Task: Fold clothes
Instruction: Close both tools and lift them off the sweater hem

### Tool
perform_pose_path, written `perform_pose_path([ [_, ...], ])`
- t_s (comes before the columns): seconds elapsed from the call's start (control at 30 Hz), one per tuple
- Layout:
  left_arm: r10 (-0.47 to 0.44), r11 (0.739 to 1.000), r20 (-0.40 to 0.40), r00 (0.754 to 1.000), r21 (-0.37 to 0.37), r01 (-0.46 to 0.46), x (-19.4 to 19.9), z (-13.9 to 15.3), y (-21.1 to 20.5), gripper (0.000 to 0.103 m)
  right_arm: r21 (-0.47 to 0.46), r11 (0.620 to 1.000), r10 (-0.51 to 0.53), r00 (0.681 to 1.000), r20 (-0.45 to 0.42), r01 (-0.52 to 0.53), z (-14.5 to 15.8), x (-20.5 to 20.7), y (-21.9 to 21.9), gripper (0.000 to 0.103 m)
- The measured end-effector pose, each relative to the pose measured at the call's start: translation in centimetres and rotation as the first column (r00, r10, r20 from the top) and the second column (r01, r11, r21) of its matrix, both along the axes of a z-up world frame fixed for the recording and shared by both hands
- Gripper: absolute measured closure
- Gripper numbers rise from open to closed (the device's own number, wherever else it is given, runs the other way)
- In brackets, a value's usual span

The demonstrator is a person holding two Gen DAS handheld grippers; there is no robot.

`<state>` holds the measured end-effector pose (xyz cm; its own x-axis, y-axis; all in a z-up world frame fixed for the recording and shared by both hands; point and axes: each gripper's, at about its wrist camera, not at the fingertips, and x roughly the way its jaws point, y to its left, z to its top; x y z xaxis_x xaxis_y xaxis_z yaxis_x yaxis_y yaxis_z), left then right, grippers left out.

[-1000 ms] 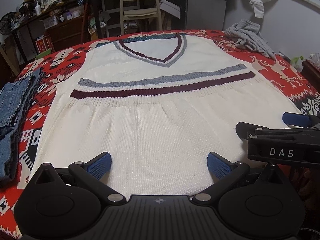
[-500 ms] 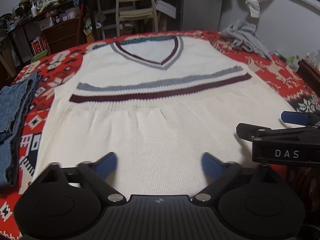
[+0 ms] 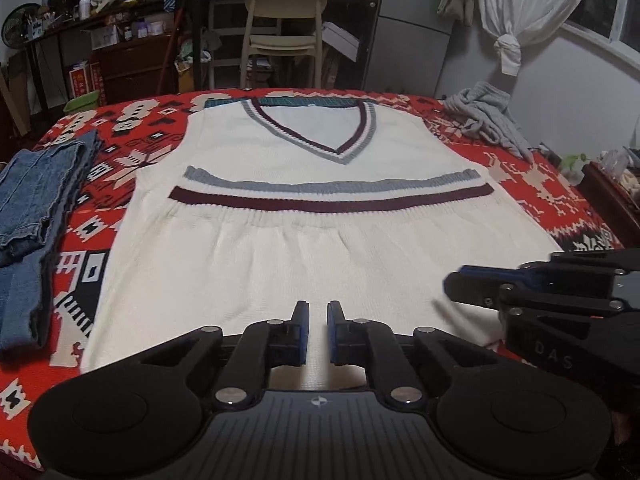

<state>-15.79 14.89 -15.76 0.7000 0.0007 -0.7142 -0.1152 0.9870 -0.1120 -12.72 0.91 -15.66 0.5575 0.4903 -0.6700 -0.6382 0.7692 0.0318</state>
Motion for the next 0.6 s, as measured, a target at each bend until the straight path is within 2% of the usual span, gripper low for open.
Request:
perform_pose_path([
  [0.17,-0.051,0.998,-0.013,0.999,-0.033,0.051,0.5,-0.7,-0.8,0.095,-0.009,0.997,0.076,0.996,-0.036,-0.076,-0.7,-0.4,1.7,0.103],
  [0.6,-0.035,0.994,-0.017,0.999,-0.107,0.033,0.3,-1.5,0.1,0.098,0.0,0.998,0.066,0.991,-0.117,-0.067,-2.1,3.8,4.1,0.103],
])
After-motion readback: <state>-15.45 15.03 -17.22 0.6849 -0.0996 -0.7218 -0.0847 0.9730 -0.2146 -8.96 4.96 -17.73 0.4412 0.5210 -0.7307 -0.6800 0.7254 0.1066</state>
